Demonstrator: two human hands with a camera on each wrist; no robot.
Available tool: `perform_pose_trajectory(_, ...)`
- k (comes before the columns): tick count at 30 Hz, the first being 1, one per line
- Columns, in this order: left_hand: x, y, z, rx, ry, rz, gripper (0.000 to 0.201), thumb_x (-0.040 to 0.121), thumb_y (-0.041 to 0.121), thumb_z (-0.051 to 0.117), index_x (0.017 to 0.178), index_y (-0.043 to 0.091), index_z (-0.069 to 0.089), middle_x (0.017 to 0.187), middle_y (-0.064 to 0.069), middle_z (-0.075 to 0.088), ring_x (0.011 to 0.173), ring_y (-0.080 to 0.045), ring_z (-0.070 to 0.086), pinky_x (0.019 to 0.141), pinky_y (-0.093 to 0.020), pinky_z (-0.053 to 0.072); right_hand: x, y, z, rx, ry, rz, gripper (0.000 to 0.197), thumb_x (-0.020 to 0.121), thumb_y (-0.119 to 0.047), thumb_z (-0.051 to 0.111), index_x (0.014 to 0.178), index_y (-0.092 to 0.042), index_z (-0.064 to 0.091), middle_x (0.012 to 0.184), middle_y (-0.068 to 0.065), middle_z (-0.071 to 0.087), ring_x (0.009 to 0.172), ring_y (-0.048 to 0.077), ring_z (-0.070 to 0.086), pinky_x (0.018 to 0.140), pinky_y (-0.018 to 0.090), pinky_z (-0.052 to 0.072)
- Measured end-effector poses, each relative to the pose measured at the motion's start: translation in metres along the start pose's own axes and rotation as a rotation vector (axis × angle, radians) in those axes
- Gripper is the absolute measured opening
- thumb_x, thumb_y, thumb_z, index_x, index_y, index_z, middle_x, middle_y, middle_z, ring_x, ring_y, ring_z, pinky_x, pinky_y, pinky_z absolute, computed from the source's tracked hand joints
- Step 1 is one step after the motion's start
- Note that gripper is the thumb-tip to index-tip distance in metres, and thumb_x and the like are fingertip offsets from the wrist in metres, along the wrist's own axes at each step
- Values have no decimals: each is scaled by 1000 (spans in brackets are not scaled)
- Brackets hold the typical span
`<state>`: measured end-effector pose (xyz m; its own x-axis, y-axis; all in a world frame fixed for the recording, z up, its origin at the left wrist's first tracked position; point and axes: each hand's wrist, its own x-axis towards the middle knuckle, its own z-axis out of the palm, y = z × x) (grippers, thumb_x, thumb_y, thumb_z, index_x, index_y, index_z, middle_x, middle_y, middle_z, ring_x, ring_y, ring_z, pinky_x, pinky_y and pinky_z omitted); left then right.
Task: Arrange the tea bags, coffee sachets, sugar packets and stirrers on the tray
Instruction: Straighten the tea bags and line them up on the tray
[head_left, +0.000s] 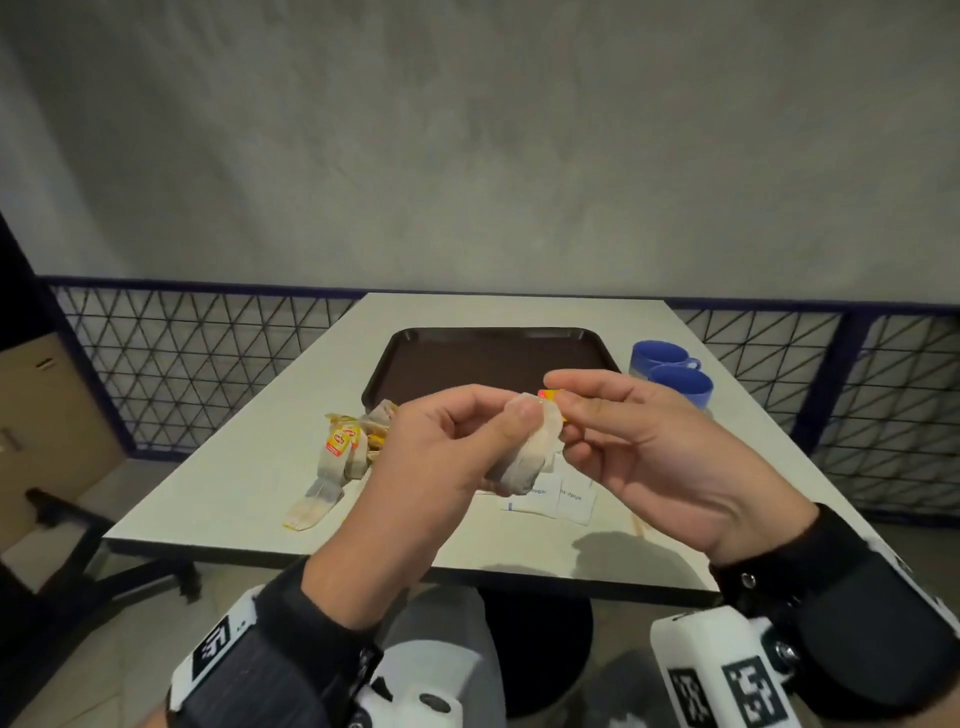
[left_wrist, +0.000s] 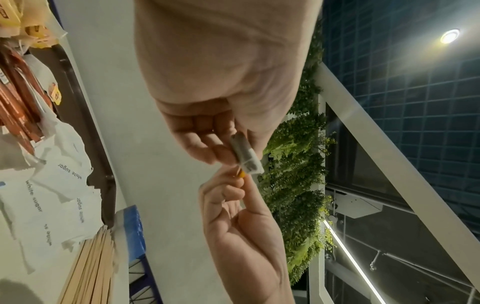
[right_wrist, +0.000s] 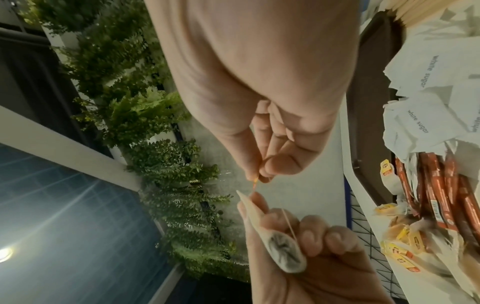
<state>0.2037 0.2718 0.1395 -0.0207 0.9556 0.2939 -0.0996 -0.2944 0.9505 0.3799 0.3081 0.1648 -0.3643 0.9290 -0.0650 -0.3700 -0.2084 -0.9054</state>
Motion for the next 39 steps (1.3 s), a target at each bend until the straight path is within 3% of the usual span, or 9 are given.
perform_pose_trajectory(4, 3, -7, -9, 22, -43, 39, 16, 83, 32, 70, 79, 20, 81, 65, 2, 70, 56, -11, 59, 54, -22, 48, 8, 4, 1, -16, -7, 50, 26, 76, -5, 75, 102, 0, 74, 83, 14, 65, 65, 14, 60, 56, 20, 55)
perform_pose_trajectory(9, 5, -25, -17, 36, -30, 51, 21, 86, 31, 69, 81, 15, 81, 63, -9, 64, 52, -12, 49, 52, -22, 43, 17, 11, 4, -13, -54, 70, 17, 76, -4, 72, 92, -5, 79, 82, 13, 66, 63, 12, 60, 56, 19, 54)
perform_pose_trajectory(17, 7, -39, -29, 93, 10, 79, 23, 94, 23, 66, 86, 6, 80, 60, -1, 58, 52, -7, 44, 50, -18, 38, 22, 19, 7, -343, -122, -80, 35, 74, -4, 77, 109, -9, 76, 85, 14, 70, 65, 18, 61, 61, 26, 54)
perform_pose_trajectory(21, 13, -36, -32, 89, 3, 83, 35, 93, 34, 62, 81, 4, 76, 57, -11, 49, 52, -13, 42, 51, -24, 39, 25, 21, 11, -519, -55, -181, 33, 74, -4, 82, 105, -11, 75, 87, 16, 73, 65, 22, 62, 63, 30, 55)
perform_pose_trajectory(25, 19, -34, -33, 155, 14, 119, 35, 98, 36, 63, 80, 11, 78, 60, -26, 43, 55, -15, 40, 54, -26, 38, 29, 21, 15, -550, -58, -168, 25, 80, -3, 79, 104, -6, 74, 78, 13, 72, 61, 18, 62, 58, 26, 54)
perform_pose_trajectory(29, 20, -33, -34, 103, 14, 81, 39, 95, 42, 59, 85, 10, 81, 57, -11, 49, 56, -13, 43, 61, -25, 41, 31, 15, 17, -627, -63, -188, 19, 81, -7, 80, 99, -9, 76, 73, 13, 73, 61, 17, 63, 57, 26, 51)
perform_pose_trajectory(32, 20, -34, -40, 13, 22, 30, 31, 94, 44, 69, 103, 17, 81, 75, -15, 67, 67, -13, 62, 63, -21, 49, 33, 13, 16, -635, -54, -224, 28, 78, -8, 82, 104, -12, 73, 71, 15, 71, 62, 20, 65, 58, 29, 51)
perform_pose_trajectory(36, 16, -41, -48, -182, -41, 14, 62, 69, 21, 84, 127, 15, 62, 82, -6, 68, 75, -20, 69, 70, -28, 56, 34, 13, 15, -607, -38, -250, 26, 76, -9, 81, 100, -6, 71, 76, 21, 73, 64, 25, 66, 57, 28, 54)
perform_pose_trajectory(39, 13, -42, -51, -149, 1, 47, 51, 71, 0, 80, 118, 14, 65, 90, -11, 70, 71, -22, 70, 66, -28, 57, 33, 14, 15, -649, -41, -250, 17, 77, -7, 81, 92, -4, 72, 75, 20, 74, 64, 26, 69, 58, 28, 56)
